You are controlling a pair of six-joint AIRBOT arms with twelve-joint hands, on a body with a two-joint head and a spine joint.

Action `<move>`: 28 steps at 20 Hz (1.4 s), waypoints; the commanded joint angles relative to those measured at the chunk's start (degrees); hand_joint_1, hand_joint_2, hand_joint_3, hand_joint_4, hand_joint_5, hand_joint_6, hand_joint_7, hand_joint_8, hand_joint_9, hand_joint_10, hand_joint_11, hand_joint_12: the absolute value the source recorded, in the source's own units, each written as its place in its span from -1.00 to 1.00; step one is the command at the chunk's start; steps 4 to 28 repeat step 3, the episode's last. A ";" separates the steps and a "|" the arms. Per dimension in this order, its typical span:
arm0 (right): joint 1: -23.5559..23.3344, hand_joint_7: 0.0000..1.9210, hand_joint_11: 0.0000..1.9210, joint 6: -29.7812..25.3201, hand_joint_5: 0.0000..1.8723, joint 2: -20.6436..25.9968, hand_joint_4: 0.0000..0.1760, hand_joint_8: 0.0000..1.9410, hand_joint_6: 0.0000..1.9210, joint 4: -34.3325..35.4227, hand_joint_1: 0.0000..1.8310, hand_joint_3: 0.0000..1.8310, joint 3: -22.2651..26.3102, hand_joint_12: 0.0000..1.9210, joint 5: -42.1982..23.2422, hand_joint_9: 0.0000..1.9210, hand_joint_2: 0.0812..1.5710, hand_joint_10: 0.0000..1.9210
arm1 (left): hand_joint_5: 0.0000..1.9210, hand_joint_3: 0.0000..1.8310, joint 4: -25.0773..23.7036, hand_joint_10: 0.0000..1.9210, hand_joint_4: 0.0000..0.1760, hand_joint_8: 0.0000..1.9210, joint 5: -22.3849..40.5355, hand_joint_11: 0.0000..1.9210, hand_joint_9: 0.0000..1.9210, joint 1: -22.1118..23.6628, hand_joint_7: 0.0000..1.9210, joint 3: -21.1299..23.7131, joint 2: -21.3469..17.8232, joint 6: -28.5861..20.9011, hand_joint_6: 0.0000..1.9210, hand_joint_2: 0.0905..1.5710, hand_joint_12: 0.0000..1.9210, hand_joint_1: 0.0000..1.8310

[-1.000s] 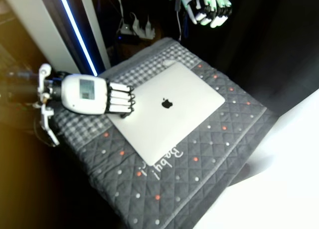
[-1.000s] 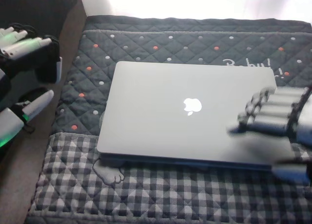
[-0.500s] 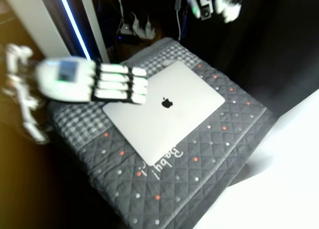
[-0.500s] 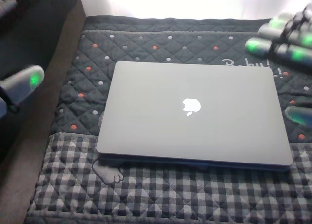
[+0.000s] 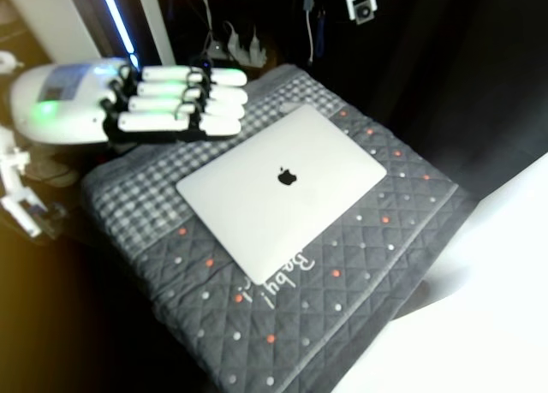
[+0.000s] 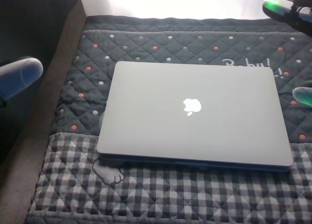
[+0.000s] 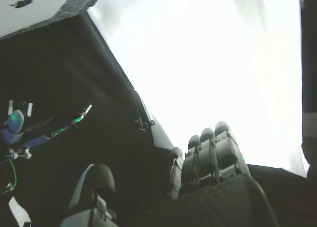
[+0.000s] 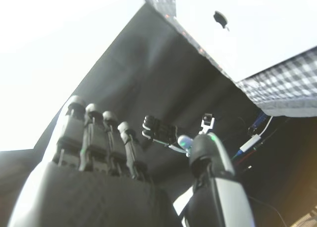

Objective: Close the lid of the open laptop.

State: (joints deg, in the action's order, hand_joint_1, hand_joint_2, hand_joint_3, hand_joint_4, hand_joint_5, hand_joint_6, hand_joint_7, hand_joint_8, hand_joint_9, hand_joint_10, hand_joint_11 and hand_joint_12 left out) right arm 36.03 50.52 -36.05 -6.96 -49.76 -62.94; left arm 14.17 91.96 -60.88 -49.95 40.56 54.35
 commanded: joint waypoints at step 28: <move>-0.33 -1.00 -1.00 0.18 -1.00 0.75 -0.24 -1.00 -1.00 2.08 -0.55 -1.00 -0.32 -1.00 -7.14 -1.00 0.40 -1.00 | -1.00 -0.97 -0.02 -1.00 0.23 -1.00 7.24 -1.00 -1.00 1.06 -1.00 -0.25 -0.41 -0.07 -1.00 0.57 -1.00 -0.72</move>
